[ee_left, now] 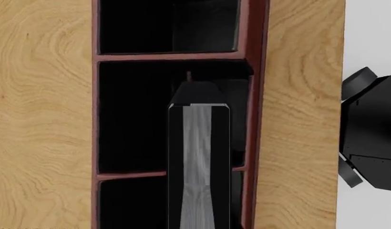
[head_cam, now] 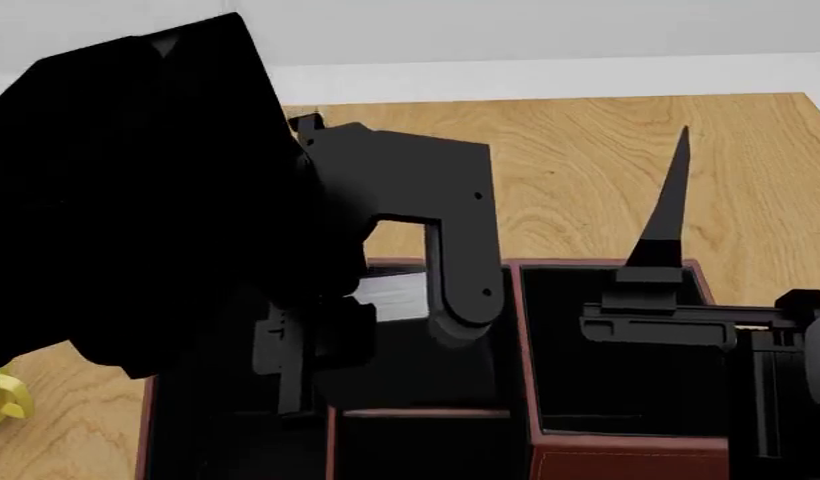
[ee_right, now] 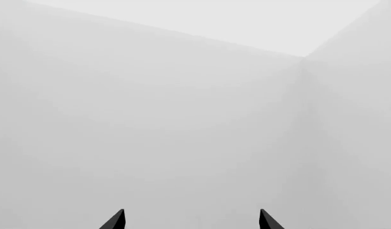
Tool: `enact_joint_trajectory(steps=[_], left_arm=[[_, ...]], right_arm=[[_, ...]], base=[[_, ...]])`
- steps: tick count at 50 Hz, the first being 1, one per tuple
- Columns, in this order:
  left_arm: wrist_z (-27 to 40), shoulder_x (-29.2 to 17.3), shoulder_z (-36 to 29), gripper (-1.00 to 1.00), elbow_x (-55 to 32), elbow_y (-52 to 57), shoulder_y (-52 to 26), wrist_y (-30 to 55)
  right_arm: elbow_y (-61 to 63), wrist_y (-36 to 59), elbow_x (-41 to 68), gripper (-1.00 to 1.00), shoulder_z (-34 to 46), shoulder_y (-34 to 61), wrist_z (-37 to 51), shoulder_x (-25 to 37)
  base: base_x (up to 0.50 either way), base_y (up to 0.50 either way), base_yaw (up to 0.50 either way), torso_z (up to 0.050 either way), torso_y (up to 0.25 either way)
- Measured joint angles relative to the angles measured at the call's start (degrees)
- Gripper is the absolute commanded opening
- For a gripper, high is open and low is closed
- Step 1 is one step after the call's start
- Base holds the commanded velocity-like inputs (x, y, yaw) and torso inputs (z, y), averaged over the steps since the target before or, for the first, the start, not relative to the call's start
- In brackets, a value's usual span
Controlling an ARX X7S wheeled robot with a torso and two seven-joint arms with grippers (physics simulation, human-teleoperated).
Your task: Pick up the book and place it in the back compartment of the caddy.
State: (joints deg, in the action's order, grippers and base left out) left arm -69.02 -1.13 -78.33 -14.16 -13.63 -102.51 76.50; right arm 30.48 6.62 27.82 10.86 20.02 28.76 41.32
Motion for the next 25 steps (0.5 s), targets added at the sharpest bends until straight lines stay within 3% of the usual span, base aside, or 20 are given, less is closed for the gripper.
enact_joint_trajectory(steps=[25], left_arm=[[2.75,0.69,-0.75,-1.0,-3.73,-0.66,1.46,0.25]], right_arm=[[-0.88,0.07,0.64,1.0,0.53,0.86,-0.76,-0.57]], base=[[0.0,0.0,0.0,0.0,0.001]])
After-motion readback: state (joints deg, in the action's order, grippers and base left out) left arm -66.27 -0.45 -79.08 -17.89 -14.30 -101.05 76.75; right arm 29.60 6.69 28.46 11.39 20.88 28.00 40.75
